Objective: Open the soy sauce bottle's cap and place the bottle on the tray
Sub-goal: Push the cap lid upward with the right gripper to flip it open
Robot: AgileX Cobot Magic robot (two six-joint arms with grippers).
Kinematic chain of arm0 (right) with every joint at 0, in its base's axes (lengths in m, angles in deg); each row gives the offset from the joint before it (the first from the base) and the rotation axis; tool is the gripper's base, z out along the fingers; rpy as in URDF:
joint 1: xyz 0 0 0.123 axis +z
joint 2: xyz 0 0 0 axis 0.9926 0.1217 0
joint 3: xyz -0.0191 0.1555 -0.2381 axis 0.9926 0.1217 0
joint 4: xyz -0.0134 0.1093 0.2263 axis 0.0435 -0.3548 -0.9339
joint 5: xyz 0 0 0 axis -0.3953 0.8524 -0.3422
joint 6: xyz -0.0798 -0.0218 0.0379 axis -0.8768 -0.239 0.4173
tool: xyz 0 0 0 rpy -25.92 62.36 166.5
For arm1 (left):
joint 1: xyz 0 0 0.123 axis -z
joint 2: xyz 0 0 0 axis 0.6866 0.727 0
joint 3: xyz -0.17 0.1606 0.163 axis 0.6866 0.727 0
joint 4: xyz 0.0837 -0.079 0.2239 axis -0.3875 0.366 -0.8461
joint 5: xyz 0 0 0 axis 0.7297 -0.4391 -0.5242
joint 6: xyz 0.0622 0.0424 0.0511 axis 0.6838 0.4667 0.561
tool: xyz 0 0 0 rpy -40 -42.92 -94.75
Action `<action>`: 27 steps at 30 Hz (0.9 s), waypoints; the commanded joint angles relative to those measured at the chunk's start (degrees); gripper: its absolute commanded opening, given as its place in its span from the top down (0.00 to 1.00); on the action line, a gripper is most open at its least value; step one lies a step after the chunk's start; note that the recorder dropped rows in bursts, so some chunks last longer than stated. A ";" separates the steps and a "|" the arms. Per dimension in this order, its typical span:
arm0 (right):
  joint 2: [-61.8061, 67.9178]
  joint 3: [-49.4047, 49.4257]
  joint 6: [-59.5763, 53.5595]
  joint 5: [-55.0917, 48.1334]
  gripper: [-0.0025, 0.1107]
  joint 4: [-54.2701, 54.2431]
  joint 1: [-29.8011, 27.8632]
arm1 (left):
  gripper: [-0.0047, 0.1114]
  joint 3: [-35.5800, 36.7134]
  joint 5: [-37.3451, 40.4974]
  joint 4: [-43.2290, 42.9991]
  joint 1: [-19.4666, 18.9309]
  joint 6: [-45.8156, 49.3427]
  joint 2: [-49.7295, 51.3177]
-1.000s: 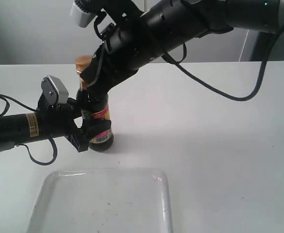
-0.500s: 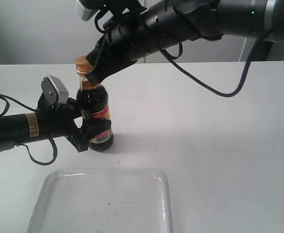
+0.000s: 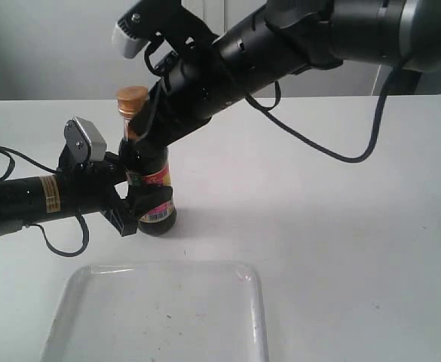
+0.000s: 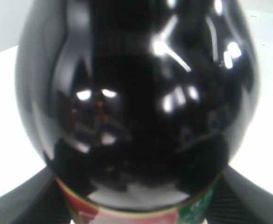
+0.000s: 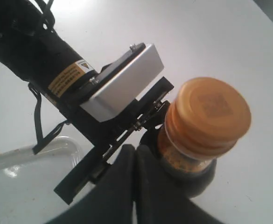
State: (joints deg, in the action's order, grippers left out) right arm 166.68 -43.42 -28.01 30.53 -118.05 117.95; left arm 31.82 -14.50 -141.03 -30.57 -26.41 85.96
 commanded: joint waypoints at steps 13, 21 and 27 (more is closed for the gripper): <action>3.79 -4.96 1.69 3.23 0.98 -1.99 -0.03 | 0.96 0.10 -0.14 -0.33 0.10 -0.16 -0.41; 3.79 -6.48 1.81 6.15 0.98 -1.99 -0.03 | 0.96 0.10 -0.14 -0.33 0.10 -0.16 -0.41; 3.69 -7.10 1.81 11.88 0.98 -1.66 -0.13 | 0.96 0.10 -0.14 -0.31 0.10 -0.05 -0.41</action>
State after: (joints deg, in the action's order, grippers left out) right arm 170.72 -49.82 -26.46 37.47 -120.34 118.14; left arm 31.82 -14.40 -140.06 -30.57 -26.90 85.96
